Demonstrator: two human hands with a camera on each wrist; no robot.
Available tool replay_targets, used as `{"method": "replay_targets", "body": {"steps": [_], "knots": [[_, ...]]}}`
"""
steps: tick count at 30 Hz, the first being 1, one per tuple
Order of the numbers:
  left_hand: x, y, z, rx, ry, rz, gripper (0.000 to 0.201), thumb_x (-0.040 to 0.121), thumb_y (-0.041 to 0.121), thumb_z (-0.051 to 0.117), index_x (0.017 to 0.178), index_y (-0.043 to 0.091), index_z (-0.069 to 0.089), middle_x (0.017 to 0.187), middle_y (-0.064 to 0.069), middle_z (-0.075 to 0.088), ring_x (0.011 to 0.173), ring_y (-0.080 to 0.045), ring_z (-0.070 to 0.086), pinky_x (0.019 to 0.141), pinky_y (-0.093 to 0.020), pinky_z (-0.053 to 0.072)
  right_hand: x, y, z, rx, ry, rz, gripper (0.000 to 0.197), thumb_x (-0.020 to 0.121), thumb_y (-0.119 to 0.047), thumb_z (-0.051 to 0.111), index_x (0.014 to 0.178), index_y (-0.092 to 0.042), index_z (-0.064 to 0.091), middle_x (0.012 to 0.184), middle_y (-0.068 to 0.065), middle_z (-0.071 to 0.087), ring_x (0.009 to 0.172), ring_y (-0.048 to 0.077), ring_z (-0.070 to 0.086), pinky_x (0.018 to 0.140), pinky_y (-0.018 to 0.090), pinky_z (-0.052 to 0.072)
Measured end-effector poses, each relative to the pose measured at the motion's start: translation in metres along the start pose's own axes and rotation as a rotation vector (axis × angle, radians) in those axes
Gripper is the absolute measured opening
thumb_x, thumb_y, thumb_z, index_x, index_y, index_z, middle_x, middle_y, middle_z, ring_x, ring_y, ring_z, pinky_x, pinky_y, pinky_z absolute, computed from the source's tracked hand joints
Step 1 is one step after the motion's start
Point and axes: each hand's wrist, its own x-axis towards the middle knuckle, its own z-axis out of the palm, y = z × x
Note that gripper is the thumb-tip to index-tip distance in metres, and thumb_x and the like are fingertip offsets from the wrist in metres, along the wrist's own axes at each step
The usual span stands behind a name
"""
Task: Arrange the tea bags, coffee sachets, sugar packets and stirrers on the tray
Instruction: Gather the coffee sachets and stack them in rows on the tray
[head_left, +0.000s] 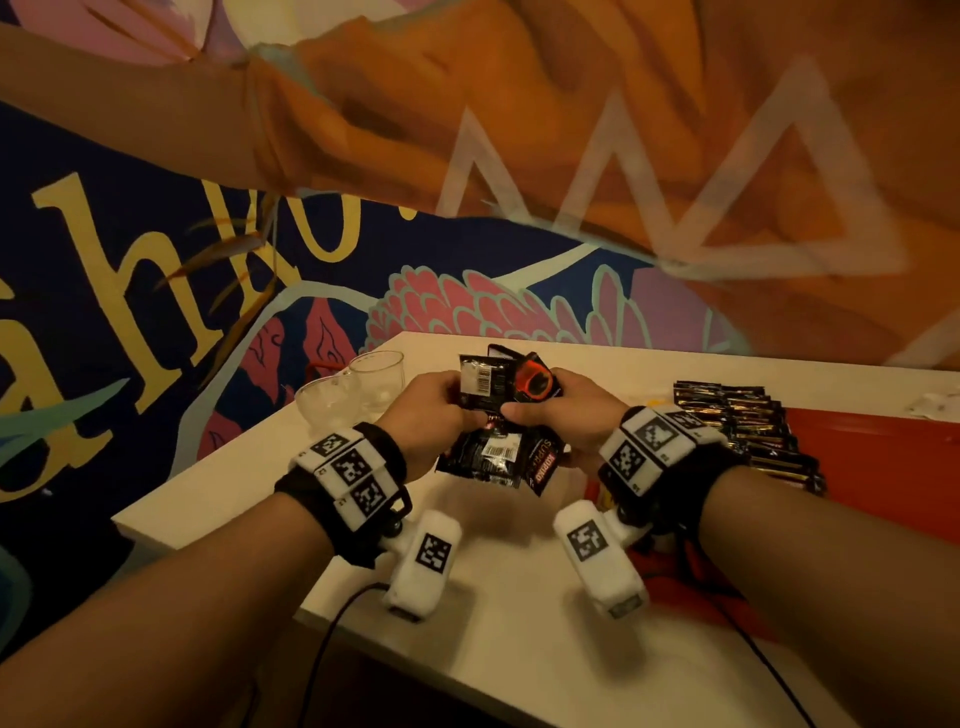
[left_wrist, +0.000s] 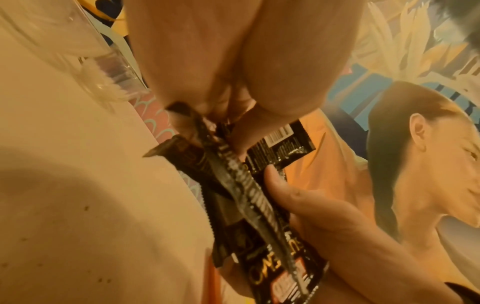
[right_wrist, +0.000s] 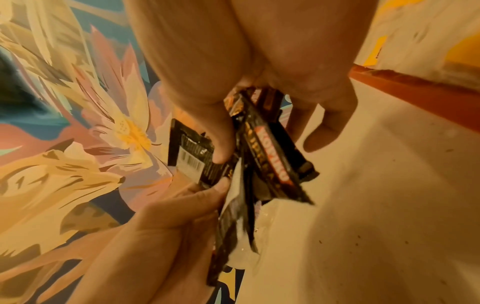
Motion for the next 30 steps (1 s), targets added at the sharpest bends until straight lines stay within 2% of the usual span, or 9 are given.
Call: {"method": "replay_targets", "body": {"steps": [4,7,10,12,15,17,23,27,30], "knots": [[0.005,0.001,0.009,-0.041,-0.002,-0.004,0.039,0.093,-0.012,0.053,0.125,0.007,0.064,0.114,-0.015,0.071,0.107,-0.031,0.068,0.095,-0.051,0.055,-0.002,-0.004,0.001,-0.061,-0.024,-0.099,0.028,0.086,-0.013,0.074,0.112,-0.018,0.065,0.106,0.010,0.073,0.098,0.027,0.070,0.093,0.047,0.055],[0.009,0.002,0.015,-0.104,0.001,-0.029,0.038,0.093,-0.012,0.052,0.125,0.006,0.064,0.114,-0.019,0.071,0.105,-0.036,0.069,0.091,-0.053,0.056,-0.005,0.000,0.001,-0.022,0.019,-0.147,0.023,0.088,-0.011,0.071,0.107,-0.021,0.062,0.106,0.009,0.071,0.098,0.024,0.069,0.087,0.042,0.057],[0.010,0.002,0.022,-0.181,0.011,-0.057,0.037,0.092,-0.014,0.050,0.122,0.002,0.064,0.113,-0.022,0.070,0.104,-0.039,0.068,0.083,-0.048,0.058,-0.003,0.009,0.002,-0.008,0.139,-0.186,0.036,0.084,-0.018,0.076,0.110,-0.025,0.053,0.110,0.001,0.067,0.102,0.021,0.066,0.094,0.046,0.054],[0.011,0.001,0.027,-0.197,0.014,-0.066,0.037,0.092,-0.015,0.050,0.121,0.002,0.065,0.113,-0.023,0.070,0.104,-0.039,0.068,0.083,-0.047,0.058,-0.003,0.011,0.002,0.003,0.164,-0.191,0.042,0.082,-0.021,0.078,0.113,-0.025,0.050,0.111,0.000,0.066,0.104,0.022,0.065,0.095,0.048,0.053],[0.012,-0.004,0.029,-0.177,0.005,-0.073,0.039,0.090,-0.016,0.051,0.120,0.004,0.066,0.112,-0.022,0.071,0.103,-0.038,0.069,0.085,-0.050,0.058,-0.002,0.013,0.000,0.030,0.122,-0.195,0.036,0.079,-0.012,0.081,0.100,-0.027,0.055,0.102,0.001,0.068,0.100,0.024,0.067,0.092,0.047,0.055],[0.012,-0.006,0.030,-0.167,0.006,-0.078,0.041,0.089,-0.017,0.051,0.121,0.005,0.066,0.112,-0.021,0.071,0.103,-0.037,0.069,0.087,-0.050,0.058,0.000,0.017,-0.002,0.036,0.139,-0.195,0.040,0.077,-0.007,0.082,0.097,-0.029,0.055,0.103,0.002,0.069,0.101,0.024,0.068,0.093,0.049,0.054],[0.011,-0.011,0.033,-0.179,0.101,-0.034,0.031,0.090,-0.010,0.061,0.119,0.001,0.065,0.116,-0.022,0.068,0.104,-0.036,0.068,0.094,-0.050,0.055,0.006,0.019,0.002,-0.002,0.215,-0.232,0.045,0.075,-0.007,0.080,0.111,-0.025,0.060,0.108,0.002,0.070,0.100,0.024,0.068,0.093,0.051,0.054],[0.006,-0.009,0.034,-0.228,0.167,0.004,0.025,0.089,-0.004,0.067,0.112,0.007,0.064,0.108,-0.017,0.063,0.095,-0.031,0.067,0.087,-0.048,0.057,0.009,0.017,0.001,-0.010,0.261,-0.229,0.046,0.077,-0.008,0.078,0.116,-0.025,0.060,0.109,0.000,0.070,0.101,0.024,0.067,0.092,0.051,0.054],[0.003,-0.007,0.031,-0.206,0.229,0.050,0.033,0.086,0.001,0.073,0.114,0.017,0.064,0.112,-0.006,0.056,0.096,-0.022,0.064,0.080,-0.043,0.059,0.008,0.013,-0.007,0.007,0.304,-0.196,0.046,0.078,-0.006,0.077,0.118,-0.022,0.061,0.109,0.001,0.070,0.101,0.024,0.067,0.092,0.050,0.054]]}}
